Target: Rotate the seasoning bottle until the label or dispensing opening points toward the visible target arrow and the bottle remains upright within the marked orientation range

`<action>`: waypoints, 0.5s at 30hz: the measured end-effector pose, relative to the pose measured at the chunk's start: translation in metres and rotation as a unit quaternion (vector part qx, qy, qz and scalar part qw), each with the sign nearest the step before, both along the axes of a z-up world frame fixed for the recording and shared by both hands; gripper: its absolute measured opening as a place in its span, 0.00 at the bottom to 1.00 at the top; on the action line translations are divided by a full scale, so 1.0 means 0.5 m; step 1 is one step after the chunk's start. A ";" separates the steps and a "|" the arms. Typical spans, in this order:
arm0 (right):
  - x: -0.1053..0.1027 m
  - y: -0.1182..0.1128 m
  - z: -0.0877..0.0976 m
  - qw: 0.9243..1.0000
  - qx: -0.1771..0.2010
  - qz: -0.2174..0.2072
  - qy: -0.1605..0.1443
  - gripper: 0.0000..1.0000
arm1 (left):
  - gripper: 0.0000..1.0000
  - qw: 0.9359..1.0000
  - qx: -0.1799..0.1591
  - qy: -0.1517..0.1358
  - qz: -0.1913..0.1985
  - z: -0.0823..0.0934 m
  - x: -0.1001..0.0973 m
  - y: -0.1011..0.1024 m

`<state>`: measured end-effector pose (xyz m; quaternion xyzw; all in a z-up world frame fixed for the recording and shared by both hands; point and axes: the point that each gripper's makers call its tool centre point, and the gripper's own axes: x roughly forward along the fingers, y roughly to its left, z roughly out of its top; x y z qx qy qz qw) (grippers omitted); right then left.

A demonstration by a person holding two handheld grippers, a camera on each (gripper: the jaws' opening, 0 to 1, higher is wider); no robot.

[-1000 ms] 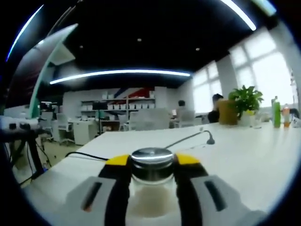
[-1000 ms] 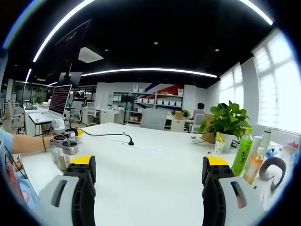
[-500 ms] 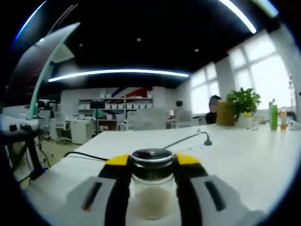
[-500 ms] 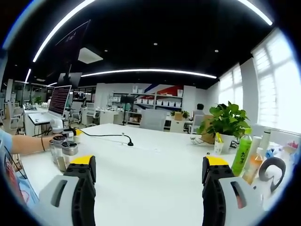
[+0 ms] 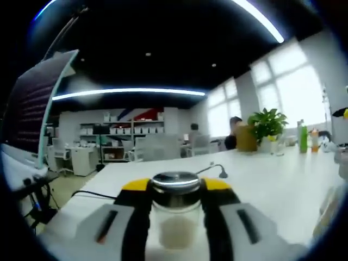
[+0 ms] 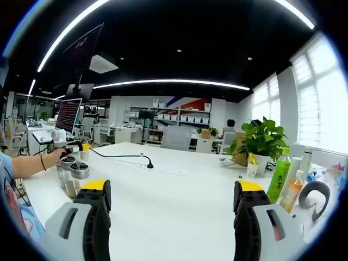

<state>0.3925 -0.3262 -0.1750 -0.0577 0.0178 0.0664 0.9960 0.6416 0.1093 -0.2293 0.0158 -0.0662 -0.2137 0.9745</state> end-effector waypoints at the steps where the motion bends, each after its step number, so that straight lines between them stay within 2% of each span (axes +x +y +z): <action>1: 0.000 0.000 0.000 1.000 0.000 0.000 0.000 0.97 | 0.37 1.000 0.000 -0.001 -0.005 0.006 -0.008 0.000; 3: 0.000 0.002 0.000 1.000 0.000 0.001 0.000 0.97 | 0.37 1.000 -0.010 -0.005 -0.024 0.025 -0.022 -0.001; 7: 0.000 -0.001 0.000 1.000 0.001 -0.001 0.001 0.97 | 0.37 0.999 -0.027 -0.003 -0.036 0.053 -0.034 0.014; 13: -0.001 0.002 0.000 1.000 0.000 0.002 0.002 0.97 | 0.37 0.999 -0.029 0.018 -0.038 0.062 -0.052 0.039; 15: -0.002 0.002 0.002 1.000 0.000 0.001 0.001 0.97 | 0.37 0.999 -0.025 0.015 -0.040 0.065 -0.065 0.044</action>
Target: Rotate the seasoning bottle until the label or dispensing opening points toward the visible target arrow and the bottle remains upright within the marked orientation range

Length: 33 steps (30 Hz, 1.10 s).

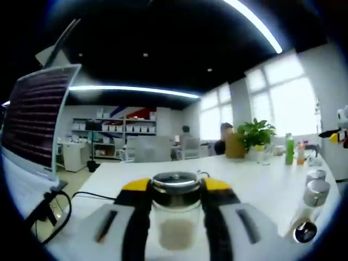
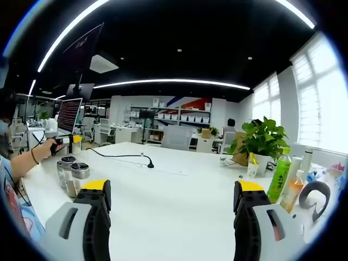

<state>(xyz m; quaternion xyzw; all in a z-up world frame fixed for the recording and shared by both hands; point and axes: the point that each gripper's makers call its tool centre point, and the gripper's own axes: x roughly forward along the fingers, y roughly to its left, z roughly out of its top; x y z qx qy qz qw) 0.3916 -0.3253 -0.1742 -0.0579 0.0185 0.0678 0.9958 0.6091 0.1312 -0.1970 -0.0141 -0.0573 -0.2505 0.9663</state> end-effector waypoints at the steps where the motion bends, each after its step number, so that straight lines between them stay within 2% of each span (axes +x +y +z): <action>1: 0.000 0.000 0.000 1.000 0.000 0.000 0.000 0.97 | 0.37 1.000 0.004 -0.002 -0.001 0.002 -0.008 0.001; 8: -0.002 0.002 -0.001 1.000 0.005 0.000 0.001 0.97 | 0.37 1.000 0.024 -0.014 -0.004 0.007 -0.074 0.014; 13: -0.001 0.002 -0.003 1.000 0.005 -0.001 0.003 0.97 | 0.37 1.000 0.016 -0.021 -0.011 0.003 -0.125 0.016; 23: -0.002 0.003 -0.002 1.000 0.006 -0.001 0.003 0.97 | 0.37 0.999 0.028 -0.012 -0.021 -0.028 -0.187 0.015; 27: -0.003 0.002 -0.001 1.000 0.005 -0.003 0.002 0.97 | 0.37 0.999 0.018 -0.009 -0.025 -0.036 -0.206 0.015; 33: -0.005 -0.001 0.001 1.000 0.006 -0.006 0.000 0.97 | 0.37 0.999 0.024 -0.001 -0.035 -0.063 -0.234 -0.006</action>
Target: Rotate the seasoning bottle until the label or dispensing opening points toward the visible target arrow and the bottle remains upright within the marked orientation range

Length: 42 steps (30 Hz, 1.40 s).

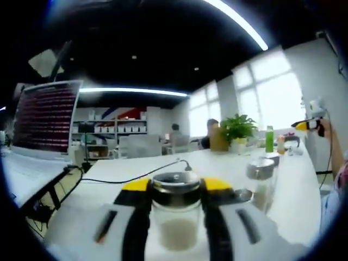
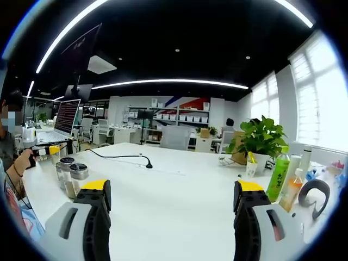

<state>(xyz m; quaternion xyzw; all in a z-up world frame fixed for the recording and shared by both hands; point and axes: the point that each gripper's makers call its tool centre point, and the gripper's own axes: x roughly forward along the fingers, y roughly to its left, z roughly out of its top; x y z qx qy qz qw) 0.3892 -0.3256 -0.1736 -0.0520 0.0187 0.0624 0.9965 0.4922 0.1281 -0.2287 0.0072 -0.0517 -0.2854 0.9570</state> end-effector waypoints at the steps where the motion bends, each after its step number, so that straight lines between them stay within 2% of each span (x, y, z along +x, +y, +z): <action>1: 0.000 -0.001 0.000 1.000 0.000 0.000 0.000 0.97 | 0.37 1.000 -0.001 0.001 -0.002 -0.004 -0.003 -0.004; 20: 0.004 0.002 -0.007 1.000 0.000 0.001 0.006 0.97 | 0.37 1.000 0.010 0.028 -0.005 -0.066 -0.031 -0.034; 25: 0.005 0.004 -0.006 1.000 -0.002 0.002 0.006 0.97 | 0.37 0.999 0.003 0.038 -0.023 -0.070 -0.040 -0.048; 29: 0.001 0.006 -0.004 1.000 -0.006 0.003 0.004 0.97 | 0.37 0.999 0.004 0.032 -0.010 -0.074 -0.042 -0.039; 35: 0.000 0.000 0.000 1.000 -0.007 -0.004 -0.001 0.97 | 0.37 0.999 0.001 0.040 -0.014 -0.086 -0.034 -0.041; 38: -0.001 0.004 -0.004 1.000 -0.007 -0.001 0.003 0.97 | 0.37 0.999 0.016 0.045 -0.003 -0.097 -0.026 -0.036; 42: -0.002 0.006 -0.001 1.000 -0.008 -0.001 0.000 0.97 | 0.37 0.999 -0.001 0.050 0.000 -0.101 -0.024 -0.029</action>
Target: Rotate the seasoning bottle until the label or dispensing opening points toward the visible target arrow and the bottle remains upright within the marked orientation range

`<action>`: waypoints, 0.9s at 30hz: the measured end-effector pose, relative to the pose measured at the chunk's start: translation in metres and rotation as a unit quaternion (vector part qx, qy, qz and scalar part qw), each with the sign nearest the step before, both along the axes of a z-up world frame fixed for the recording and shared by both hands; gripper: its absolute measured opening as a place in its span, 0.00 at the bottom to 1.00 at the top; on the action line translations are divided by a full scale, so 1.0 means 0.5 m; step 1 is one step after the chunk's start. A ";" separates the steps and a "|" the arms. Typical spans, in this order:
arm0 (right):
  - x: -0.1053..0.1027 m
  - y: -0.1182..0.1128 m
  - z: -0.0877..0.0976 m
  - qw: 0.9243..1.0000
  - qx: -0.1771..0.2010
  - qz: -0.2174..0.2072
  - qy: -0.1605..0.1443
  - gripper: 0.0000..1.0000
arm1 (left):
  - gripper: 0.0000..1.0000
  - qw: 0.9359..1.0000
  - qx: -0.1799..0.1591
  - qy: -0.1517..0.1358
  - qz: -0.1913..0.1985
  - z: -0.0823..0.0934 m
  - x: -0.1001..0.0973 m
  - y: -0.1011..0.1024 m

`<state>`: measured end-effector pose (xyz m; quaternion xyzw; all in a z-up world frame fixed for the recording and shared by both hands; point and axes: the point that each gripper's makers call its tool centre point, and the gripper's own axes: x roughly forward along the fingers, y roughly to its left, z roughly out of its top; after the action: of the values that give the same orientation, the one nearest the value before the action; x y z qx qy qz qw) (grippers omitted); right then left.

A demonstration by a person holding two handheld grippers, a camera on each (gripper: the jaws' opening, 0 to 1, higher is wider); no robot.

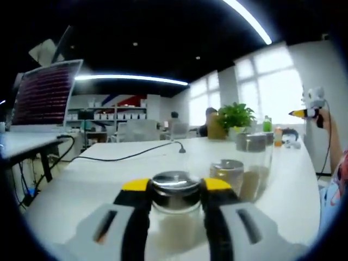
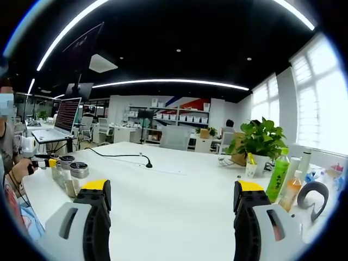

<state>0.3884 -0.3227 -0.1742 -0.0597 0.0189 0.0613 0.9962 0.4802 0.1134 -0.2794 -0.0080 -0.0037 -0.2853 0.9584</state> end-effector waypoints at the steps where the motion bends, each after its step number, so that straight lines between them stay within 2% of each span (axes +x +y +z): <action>1: 0.000 0.000 -0.001 1.000 0.001 0.000 0.001 0.97 | 0.38 1.000 0.000 0.001 0.000 -0.002 0.000 -0.002; 12: 0.001 -0.001 -0.005 1.000 0.004 0.003 0.003 0.97 | 0.37 1.000 0.005 0.000 0.003 -0.001 -0.001 -0.001; 18: -0.004 -0.004 0.002 1.000 0.006 -0.003 -0.005 0.97 | 0.37 1.000 0.006 -0.002 -0.006 -0.001 -0.002 -0.004; 27: 0.010 0.010 -0.010 1.000 0.004 0.005 0.008 0.97 | 0.37 0.999 0.017 0.007 -0.035 -0.002 -0.003 -0.011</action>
<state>0.3933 -0.3178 -0.1793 -0.0549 0.0260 0.0665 0.9959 0.4785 0.1078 -0.2803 0.0062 0.0079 -0.3186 0.9478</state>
